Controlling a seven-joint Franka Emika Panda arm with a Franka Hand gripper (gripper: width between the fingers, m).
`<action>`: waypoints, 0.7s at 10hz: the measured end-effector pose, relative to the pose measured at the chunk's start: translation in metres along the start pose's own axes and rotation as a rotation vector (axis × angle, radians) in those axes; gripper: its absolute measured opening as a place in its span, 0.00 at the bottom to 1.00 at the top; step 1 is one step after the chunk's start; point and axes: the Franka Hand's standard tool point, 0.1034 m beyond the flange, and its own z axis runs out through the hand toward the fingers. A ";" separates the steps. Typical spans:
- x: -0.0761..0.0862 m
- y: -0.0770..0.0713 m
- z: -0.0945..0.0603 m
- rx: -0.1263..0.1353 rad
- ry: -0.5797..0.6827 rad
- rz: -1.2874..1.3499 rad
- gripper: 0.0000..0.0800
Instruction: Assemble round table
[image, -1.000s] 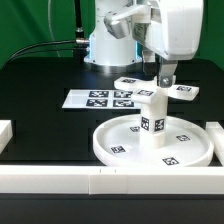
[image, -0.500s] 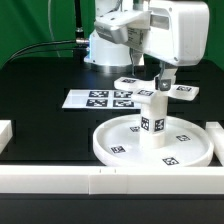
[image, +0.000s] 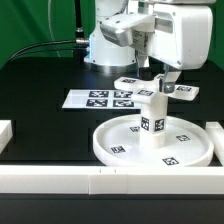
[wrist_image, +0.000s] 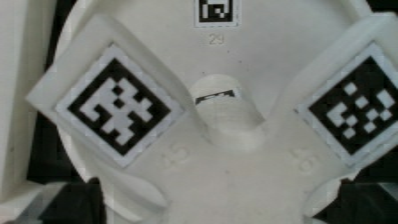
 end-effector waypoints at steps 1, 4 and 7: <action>0.000 -0.001 0.003 0.005 0.002 0.001 0.81; 0.000 -0.002 0.008 0.012 0.004 0.009 0.81; -0.002 -0.002 0.008 0.012 0.004 0.015 0.55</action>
Offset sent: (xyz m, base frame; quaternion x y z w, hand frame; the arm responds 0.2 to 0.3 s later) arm 0.0033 0.0043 0.0022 -0.0031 -0.0008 0.0044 1.0000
